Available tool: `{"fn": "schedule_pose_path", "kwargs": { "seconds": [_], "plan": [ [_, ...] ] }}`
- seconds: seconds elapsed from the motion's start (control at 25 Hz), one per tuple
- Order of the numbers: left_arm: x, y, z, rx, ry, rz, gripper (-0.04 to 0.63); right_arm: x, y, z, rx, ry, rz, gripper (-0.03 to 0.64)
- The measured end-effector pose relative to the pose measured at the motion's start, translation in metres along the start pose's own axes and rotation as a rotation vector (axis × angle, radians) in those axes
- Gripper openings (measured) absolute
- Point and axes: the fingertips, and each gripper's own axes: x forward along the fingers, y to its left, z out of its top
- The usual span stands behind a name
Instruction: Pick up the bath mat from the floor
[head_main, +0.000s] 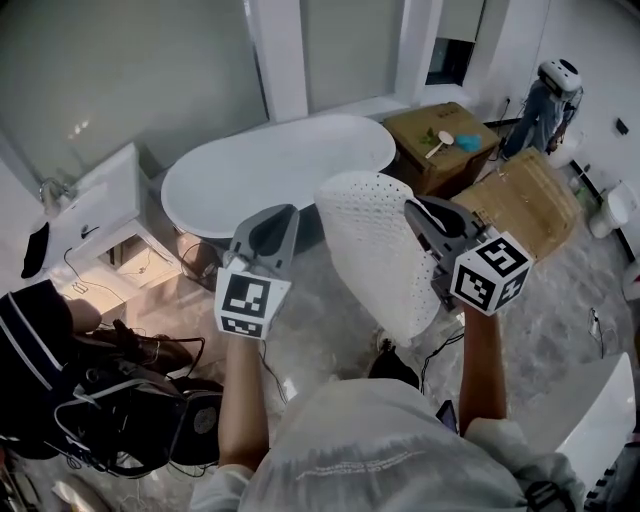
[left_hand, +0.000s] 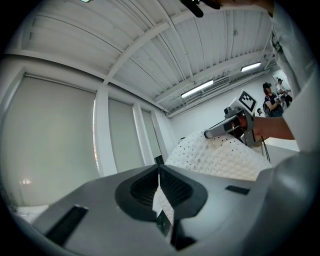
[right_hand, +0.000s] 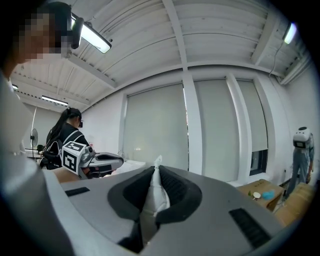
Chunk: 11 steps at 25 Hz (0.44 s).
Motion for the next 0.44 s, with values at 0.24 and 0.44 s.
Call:
{"fn": "schedule_pose_path", "kwargs": {
  "seconds": [0.24,0.44],
  "plan": [
    [0.003,0.002,-0.014,0.001,0.022,-0.009,0.018,0.012,0.003,-0.009,-0.001,0.011,0.008,0.032],
    [0.011,-0.001,-0.023,0.012,0.055,-0.016,0.018,0.018,-0.003,-0.015,0.005,0.021,0.006,0.032]
  ]
}}
